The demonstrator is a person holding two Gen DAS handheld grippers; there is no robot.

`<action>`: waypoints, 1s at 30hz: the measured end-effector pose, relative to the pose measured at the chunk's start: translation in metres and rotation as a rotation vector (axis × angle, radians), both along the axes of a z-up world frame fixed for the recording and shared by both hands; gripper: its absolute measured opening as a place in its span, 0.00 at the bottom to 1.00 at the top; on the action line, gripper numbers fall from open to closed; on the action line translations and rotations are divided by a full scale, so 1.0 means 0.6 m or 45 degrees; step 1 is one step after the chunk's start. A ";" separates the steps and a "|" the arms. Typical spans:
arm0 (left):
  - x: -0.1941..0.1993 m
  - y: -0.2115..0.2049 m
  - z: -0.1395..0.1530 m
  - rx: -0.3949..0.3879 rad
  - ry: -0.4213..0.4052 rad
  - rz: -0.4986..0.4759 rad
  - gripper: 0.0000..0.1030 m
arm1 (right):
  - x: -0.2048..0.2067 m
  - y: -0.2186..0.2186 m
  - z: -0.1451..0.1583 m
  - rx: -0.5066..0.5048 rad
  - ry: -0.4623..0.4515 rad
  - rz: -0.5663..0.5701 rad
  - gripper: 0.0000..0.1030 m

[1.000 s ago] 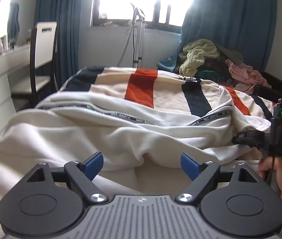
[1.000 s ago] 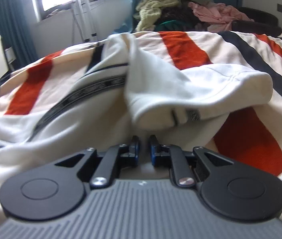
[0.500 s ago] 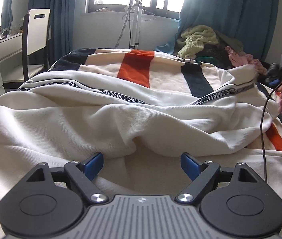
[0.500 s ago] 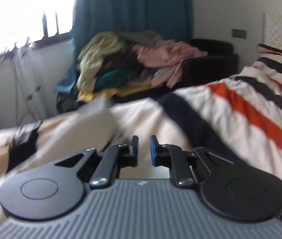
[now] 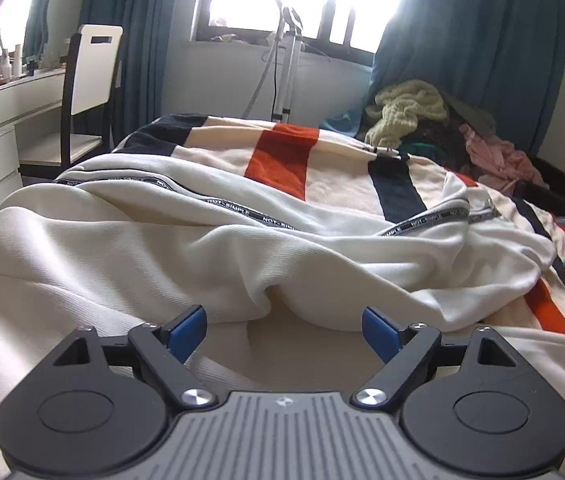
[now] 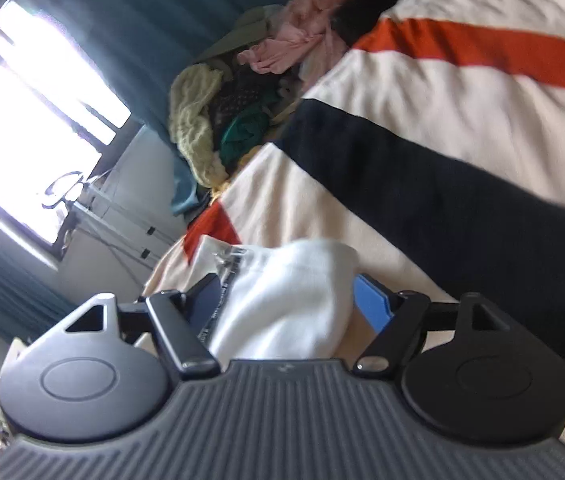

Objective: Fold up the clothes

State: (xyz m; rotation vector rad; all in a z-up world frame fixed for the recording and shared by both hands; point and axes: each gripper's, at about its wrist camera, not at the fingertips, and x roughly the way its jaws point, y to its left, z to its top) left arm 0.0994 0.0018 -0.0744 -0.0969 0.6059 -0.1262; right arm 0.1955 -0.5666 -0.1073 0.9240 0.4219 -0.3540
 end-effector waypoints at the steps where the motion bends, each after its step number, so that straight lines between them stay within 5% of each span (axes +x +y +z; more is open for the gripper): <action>1: -0.002 -0.001 0.000 0.003 -0.008 0.002 0.84 | 0.009 0.003 -0.010 0.007 0.016 -0.002 0.74; 5: 0.000 -0.003 -0.005 0.007 0.015 0.000 0.85 | 0.053 0.017 -0.040 -0.015 0.065 -0.005 0.56; 7: 0.001 -0.002 -0.008 0.007 0.011 -0.001 0.85 | 0.082 0.025 -0.034 -0.083 0.086 -0.010 0.18; 8: 0.002 -0.001 -0.011 0.009 0.013 0.003 0.85 | 0.094 0.029 -0.023 -0.128 0.104 -0.017 0.11; 11: 0.011 -0.003 -0.019 -0.012 0.032 -0.008 0.86 | 0.132 0.040 0.010 -0.262 0.158 -0.038 0.06; 15: 0.007 -0.002 -0.015 -0.089 -0.002 -0.085 0.86 | 0.136 0.038 0.107 -0.394 0.061 -0.082 0.06; 20: -0.001 0.003 -0.008 -0.167 -0.015 -0.133 0.87 | 0.069 0.003 0.207 -0.553 -0.034 -0.181 0.05; 23: -0.012 0.007 0.002 -0.164 -0.019 -0.122 0.87 | 0.000 -0.023 0.198 -0.589 -0.023 -0.234 0.06; 30: -0.046 -0.003 0.022 -0.078 -0.079 -0.107 0.87 | -0.146 -0.053 0.070 -0.472 0.107 -0.322 0.06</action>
